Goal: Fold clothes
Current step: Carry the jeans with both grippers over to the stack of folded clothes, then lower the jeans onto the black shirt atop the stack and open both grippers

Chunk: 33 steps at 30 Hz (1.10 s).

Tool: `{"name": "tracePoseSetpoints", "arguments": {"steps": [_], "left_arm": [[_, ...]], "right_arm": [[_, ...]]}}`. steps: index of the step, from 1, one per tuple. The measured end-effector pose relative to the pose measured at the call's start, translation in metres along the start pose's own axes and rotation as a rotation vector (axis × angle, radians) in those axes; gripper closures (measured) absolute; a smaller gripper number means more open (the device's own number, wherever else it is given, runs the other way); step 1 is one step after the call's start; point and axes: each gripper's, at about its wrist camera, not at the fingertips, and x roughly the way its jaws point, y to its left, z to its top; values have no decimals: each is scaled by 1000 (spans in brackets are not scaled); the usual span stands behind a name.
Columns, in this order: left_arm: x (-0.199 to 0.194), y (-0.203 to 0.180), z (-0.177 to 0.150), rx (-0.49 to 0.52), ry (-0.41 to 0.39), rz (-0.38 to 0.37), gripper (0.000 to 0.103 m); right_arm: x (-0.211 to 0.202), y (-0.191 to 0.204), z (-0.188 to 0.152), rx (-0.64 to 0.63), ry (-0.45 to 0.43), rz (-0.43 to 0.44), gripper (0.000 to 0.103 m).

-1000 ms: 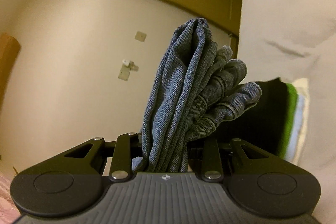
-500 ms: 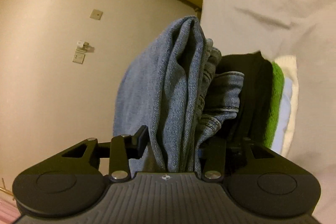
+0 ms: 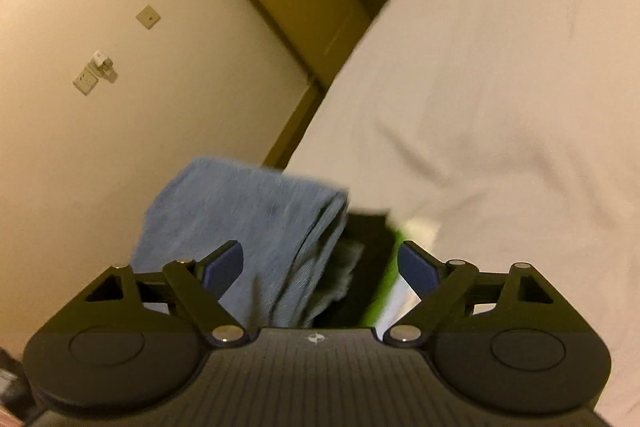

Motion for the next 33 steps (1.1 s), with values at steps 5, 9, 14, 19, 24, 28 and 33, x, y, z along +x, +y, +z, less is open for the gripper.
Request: {"name": "tracePoseSetpoints", "arguments": {"steps": [5,9,14,19,24,28,33], "left_arm": [[19,-86,2,328,-33,-13,61],[74,-125,3,436,-3,30,61],[129,-132,15,460,36,150,60],[116,-137,24,439,49,142,64],[86,-132,4,506,80,180,64],[81,-135,-10,549,106,249,62],[97,-140,-17,575,126,306,56]], "right_arm": [[-9,38,-3,-254,-82,-70,40],[21,61,-12,-385,-59,-97,44],[69,59,-10,-402,64,-118,44],[49,55,-6,-351,37,-58,44],[14,55,-19,-315,16,16,44],[-6,68,-46,-349,60,60,44],[14,85,-75,-437,163,51,42]]}}
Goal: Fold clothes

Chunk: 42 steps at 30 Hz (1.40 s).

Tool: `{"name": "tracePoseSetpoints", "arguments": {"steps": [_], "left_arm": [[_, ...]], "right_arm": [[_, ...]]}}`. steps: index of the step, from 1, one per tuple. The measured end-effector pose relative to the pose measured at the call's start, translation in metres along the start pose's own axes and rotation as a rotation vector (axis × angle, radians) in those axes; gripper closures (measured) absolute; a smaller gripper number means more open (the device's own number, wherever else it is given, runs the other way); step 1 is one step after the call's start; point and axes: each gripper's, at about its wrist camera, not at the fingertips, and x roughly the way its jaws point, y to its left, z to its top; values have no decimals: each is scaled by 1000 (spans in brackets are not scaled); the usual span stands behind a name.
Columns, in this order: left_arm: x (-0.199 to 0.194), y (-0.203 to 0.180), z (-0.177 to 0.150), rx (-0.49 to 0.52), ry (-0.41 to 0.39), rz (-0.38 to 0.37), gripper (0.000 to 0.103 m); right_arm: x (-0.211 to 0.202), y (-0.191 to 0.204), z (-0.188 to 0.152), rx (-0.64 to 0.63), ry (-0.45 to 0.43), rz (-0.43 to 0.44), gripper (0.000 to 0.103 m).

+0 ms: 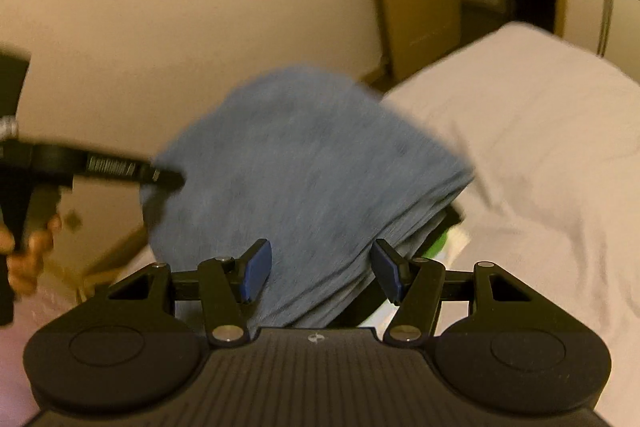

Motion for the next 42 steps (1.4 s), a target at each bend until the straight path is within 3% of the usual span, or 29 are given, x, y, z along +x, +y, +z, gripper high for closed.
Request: {"name": "tracePoseSetpoints", "arguments": {"steps": [4,12,19,31,35,42], "left_arm": [[-13,1,1,-25,-2,24,56],[-75,-15,-31,-72,-8,99,35],[-138,-49,-74,-91,-48,134,25],[-251,-125,-179,-188,-75,203,8],[-275,-153,-210,-214,-85,222,4],[-308,-194,-253,-249,-109,284,1]], "right_arm": [[-7,2,5,-5,-32,-6,41],[-72,-14,-19,75,-118,25,14],[-133,-26,-51,84,-150,53,14],[-239,-54,-111,-30,-144,148,12],[-269,-63,-128,-94,-149,150,0],[-309,-70,-145,-213,-161,168,0]]}}
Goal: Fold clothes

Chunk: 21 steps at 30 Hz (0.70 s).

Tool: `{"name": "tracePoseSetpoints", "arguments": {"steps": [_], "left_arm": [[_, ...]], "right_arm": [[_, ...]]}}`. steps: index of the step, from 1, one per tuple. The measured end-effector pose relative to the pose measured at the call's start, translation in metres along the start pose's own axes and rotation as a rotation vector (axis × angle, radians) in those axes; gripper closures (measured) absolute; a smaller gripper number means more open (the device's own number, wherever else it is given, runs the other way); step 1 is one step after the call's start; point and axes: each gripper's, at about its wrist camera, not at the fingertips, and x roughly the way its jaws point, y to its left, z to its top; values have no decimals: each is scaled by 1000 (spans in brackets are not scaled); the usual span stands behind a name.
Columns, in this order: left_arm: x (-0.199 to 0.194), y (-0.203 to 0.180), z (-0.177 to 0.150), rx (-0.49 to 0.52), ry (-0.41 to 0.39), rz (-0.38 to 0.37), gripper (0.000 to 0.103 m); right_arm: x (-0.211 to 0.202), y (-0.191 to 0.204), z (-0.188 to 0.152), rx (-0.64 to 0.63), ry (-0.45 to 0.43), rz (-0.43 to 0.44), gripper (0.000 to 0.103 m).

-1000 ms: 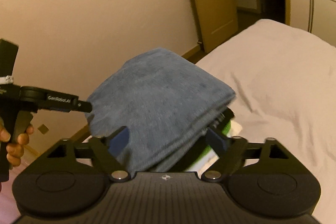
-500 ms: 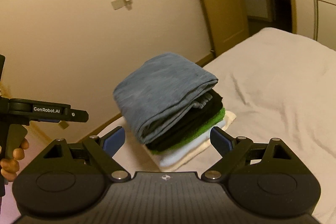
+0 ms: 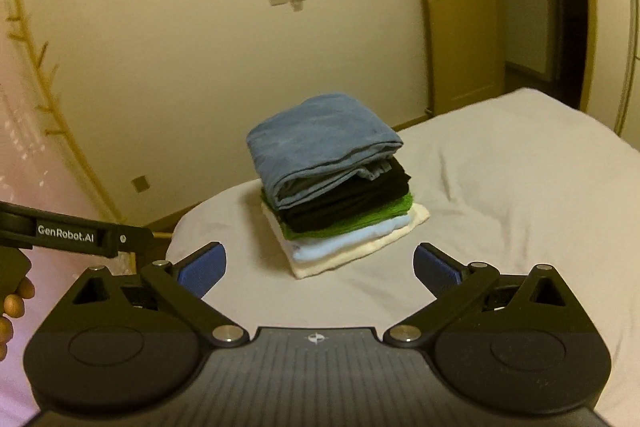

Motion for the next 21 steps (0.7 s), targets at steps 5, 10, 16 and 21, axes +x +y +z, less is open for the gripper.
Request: {"name": "tracePoseSetpoints", "arguments": {"steps": [5,10,16,21], "left_arm": [[-22,-13,-23,-8,-29,52,1],[-25,-22,-33,-31,-22,109,1],[-18,-35,-39,-12,0,183,1],[0,-44,-38,-14,38,198,1]], "right_arm": [[-7,-7,-6,-27,49,12,0],[-1,-15,-12,-46,100,12,0],[11,-20,-12,-60,125,33,0],[31,-22,-10,-103,150,19,0]]}}
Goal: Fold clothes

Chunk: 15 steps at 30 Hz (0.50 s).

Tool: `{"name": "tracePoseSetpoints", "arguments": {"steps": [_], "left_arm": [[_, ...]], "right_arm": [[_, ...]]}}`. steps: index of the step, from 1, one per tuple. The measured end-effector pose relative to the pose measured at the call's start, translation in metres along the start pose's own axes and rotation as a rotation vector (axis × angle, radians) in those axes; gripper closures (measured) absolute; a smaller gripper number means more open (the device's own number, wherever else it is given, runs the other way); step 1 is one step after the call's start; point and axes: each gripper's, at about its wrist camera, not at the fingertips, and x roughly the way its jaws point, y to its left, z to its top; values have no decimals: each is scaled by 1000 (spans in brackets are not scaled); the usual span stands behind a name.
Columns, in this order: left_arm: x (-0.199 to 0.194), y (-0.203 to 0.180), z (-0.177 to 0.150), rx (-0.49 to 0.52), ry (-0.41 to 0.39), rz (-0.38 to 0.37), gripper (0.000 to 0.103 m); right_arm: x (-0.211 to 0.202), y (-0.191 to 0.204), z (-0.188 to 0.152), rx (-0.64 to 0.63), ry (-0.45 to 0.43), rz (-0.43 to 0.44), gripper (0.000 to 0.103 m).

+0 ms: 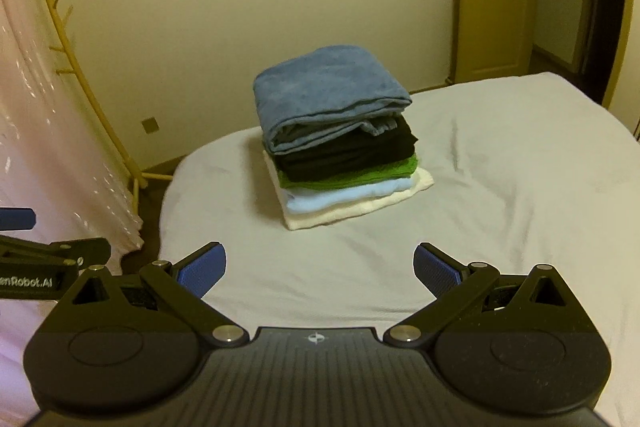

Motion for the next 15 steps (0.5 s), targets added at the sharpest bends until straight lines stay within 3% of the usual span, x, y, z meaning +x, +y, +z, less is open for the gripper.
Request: {"name": "tracePoseSetpoints", "arguments": {"steps": [10,15], "left_arm": [[47,-21,20,-74,105,-36,1],[58,-32,25,-56,76,-33,1]], "right_arm": [[34,-22,16,-42,27,2,0],[47,-34,24,-69,11,-24,0]]}}
